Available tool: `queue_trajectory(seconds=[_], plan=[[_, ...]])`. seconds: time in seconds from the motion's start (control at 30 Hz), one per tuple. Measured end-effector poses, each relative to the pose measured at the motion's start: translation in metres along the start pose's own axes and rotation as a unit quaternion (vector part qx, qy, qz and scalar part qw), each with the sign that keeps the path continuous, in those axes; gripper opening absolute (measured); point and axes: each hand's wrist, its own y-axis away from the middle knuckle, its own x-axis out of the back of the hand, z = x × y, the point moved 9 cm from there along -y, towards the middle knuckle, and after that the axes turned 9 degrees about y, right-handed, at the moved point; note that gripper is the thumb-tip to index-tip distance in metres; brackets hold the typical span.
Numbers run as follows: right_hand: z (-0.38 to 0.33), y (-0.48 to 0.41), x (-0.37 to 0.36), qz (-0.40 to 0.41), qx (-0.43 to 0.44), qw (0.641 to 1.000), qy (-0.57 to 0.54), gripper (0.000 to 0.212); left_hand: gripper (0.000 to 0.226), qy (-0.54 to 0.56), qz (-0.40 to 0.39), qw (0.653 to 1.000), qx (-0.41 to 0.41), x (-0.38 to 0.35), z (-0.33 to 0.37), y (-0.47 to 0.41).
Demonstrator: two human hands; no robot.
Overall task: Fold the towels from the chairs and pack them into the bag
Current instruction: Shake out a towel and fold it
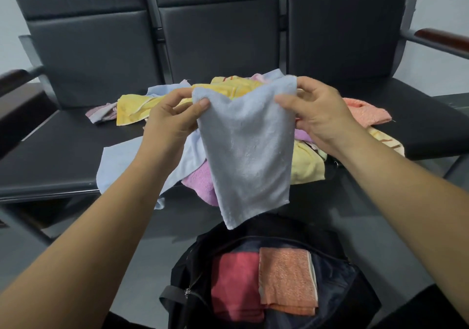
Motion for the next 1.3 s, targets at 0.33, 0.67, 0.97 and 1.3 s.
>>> queue_trajectory(seconds=[0.33,0.67,0.97,1.3], plan=[[0.006,0.004,-0.040,-0.029,0.005,0.999,0.023,0.070,0.055,-0.050,-0.071,0.995,0.051,-0.037,-0.012,0.011],[0.033,-0.004,-0.014,-0.011,-0.129,0.974,-0.185,0.048,0.045,0.110,-0.129,0.958,0.231,-0.045,-0.056,0.021],[0.072,0.015,-0.046,-0.210,-0.182,0.951,-0.138,0.062,0.046,0.255,0.020,0.934,0.250,-0.025,-0.050,0.016],[0.045,-0.007,0.007,0.062,-0.041,0.996,0.052,0.035,0.021,-0.097,-0.072,0.983,0.136,-0.005,-0.040,0.005]])
